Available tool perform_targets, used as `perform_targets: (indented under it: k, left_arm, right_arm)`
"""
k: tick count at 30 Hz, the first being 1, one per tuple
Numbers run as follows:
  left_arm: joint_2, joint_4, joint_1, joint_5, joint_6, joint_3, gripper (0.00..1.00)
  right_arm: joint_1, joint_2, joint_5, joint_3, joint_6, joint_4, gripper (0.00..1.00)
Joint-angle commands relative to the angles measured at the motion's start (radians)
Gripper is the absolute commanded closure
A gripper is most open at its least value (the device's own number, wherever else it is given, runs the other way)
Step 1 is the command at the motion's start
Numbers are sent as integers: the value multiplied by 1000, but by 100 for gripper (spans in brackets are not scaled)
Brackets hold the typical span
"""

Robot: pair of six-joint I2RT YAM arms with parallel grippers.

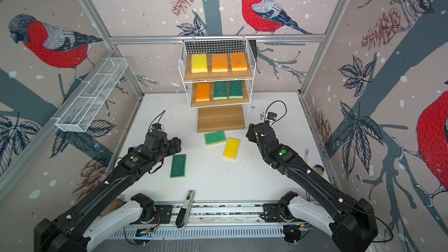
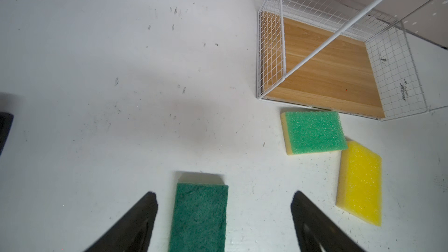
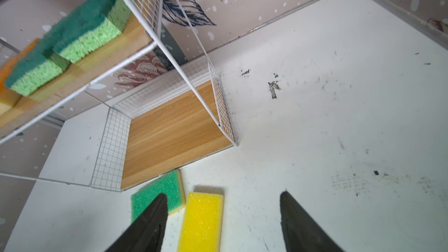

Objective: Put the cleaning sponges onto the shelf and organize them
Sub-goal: 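Lower the left gripper over the dark green pad and close on it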

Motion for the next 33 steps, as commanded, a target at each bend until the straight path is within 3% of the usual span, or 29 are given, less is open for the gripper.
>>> perform_targets:
  k: [1, 10, 16, 22, 33]
  left_arm:
    - [5, -87, -21, 3, -56, -12, 12]
    - [73, -218, -209, -52, -262, -44, 6]
    - [85, -201, -220, 15, -361, -121, 6]
    - [47, -105, -223, 91, -369, -205, 5]
    - [150, -57, -257, 72, -364, -225, 5]
  right_arm:
    - [0, 15, -67, -21, 12, 38, 25]
    - [-3, 74, -98, -18, 17, 46, 18]
    - [-24, 89, -132, -23, 5, 63, 17]
    - [-59, 92, -188, -50, 8, 87, 16]
    - [-122, 92, -232, -74, 10, 100, 15]
